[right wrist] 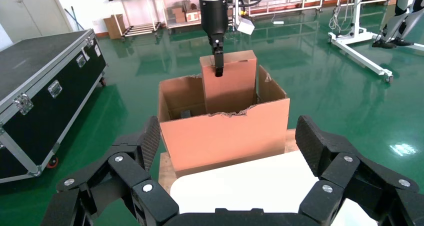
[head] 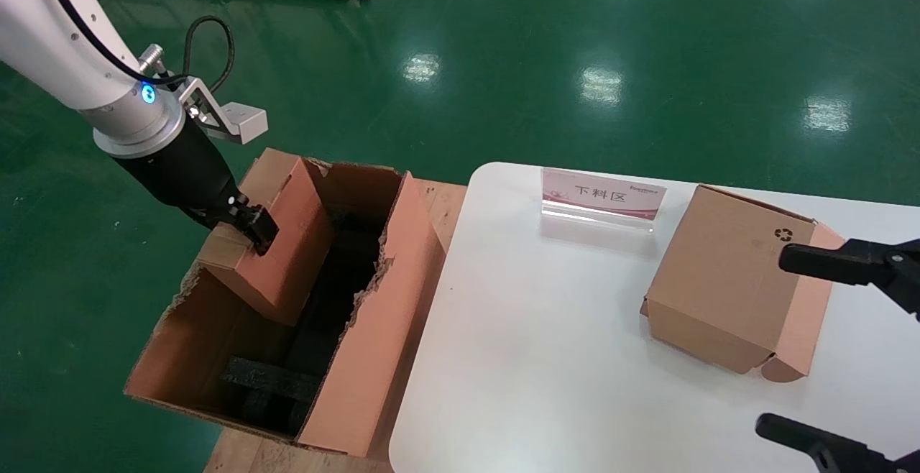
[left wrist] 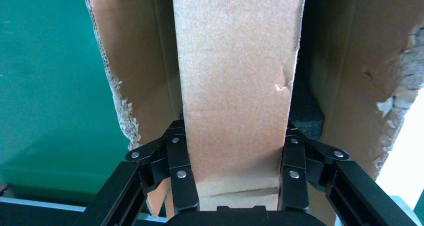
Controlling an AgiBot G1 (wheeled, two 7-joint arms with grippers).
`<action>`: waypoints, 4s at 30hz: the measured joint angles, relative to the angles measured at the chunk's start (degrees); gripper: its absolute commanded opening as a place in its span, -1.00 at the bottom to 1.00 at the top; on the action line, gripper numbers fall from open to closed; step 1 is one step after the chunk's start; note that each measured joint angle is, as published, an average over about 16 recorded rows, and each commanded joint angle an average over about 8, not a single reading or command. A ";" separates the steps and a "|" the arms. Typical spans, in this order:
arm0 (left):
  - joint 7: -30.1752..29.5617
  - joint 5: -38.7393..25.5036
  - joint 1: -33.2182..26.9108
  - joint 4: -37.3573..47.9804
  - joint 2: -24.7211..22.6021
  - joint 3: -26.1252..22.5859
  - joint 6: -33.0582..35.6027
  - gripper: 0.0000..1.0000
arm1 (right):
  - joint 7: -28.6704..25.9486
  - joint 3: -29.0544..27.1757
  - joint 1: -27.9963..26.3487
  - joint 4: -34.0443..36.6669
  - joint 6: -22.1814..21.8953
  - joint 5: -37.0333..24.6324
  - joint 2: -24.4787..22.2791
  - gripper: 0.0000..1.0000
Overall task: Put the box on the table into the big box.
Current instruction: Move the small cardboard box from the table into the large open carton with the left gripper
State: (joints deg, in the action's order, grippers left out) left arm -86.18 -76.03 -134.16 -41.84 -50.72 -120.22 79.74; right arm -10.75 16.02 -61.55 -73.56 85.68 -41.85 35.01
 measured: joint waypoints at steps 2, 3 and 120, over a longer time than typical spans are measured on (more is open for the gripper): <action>0.14 -0.05 0.06 -0.39 0.39 -0.15 -0.25 -1.00 | 0.00 0.00 0.00 0.00 0.00 0.00 0.00 1.00; 0.18 -0.07 0.06 -0.59 0.59 -0.24 -0.34 -1.00 | 0.00 0.00 0.00 0.00 0.00 0.00 0.00 1.00; -19.57 -10.88 8.16 -16.67 6.46 -7.17 -11.98 1.00 | 0.00 0.00 0.00 0.01 -0.01 0.01 0.00 1.00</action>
State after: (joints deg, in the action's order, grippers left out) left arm -105.75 -86.92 -126.01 -58.51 -44.27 -127.39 67.76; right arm -10.74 16.02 -61.55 -73.56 85.67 -41.84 35.01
